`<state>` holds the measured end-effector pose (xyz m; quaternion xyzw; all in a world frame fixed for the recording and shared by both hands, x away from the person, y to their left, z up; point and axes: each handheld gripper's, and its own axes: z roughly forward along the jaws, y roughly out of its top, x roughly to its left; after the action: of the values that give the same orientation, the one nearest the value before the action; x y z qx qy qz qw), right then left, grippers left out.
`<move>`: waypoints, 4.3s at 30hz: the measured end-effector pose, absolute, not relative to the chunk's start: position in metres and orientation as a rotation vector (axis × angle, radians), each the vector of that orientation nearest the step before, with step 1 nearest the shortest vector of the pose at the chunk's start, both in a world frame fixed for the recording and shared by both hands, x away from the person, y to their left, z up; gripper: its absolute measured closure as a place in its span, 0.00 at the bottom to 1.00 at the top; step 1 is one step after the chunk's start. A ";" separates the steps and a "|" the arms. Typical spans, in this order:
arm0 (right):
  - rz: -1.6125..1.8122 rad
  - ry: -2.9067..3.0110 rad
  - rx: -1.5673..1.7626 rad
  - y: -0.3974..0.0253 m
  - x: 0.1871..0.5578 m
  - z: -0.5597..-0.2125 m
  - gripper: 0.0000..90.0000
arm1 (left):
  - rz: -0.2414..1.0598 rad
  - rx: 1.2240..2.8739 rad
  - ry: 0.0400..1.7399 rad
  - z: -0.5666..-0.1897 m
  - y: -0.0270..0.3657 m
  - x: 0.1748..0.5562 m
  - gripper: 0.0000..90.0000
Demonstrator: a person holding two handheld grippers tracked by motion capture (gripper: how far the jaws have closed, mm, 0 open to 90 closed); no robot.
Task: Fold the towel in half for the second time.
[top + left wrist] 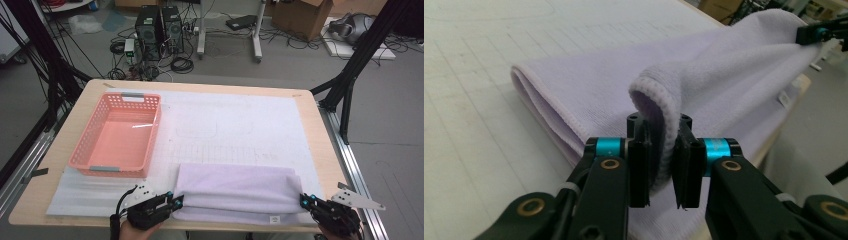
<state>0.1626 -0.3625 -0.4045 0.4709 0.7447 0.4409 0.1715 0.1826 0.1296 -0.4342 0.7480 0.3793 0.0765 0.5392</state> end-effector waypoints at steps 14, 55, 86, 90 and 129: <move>1.197 2.035 1.344 -0.360 0.181 -0.402 0.65 | 0.238 1.677 0.990 -0.429 0.141 0.202 0.50; 1.068 2.092 1.378 -0.336 0.286 -0.435 0.62 | 0.271 1.820 1.123 -0.447 0.123 0.291 0.61; 1.068 2.090 1.407 -0.347 0.298 -0.432 0.88 | 0.275 1.838 1.059 -0.437 0.096 0.315 0.89; 1.054 2.051 1.414 -0.346 0.324 -0.429 0.87 | 0.302 1.822 1.087 -0.432 0.091 0.336 0.89; 1.172 1.992 1.372 -0.368 0.269 -0.412 0.62 | 0.245 1.777 1.005 -0.426 0.111 0.305 0.52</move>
<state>0.2695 -0.3677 -0.4123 0.4973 0.7222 0.4249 0.2247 0.3048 0.1115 -0.4256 0.7400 0.4185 0.1022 0.5166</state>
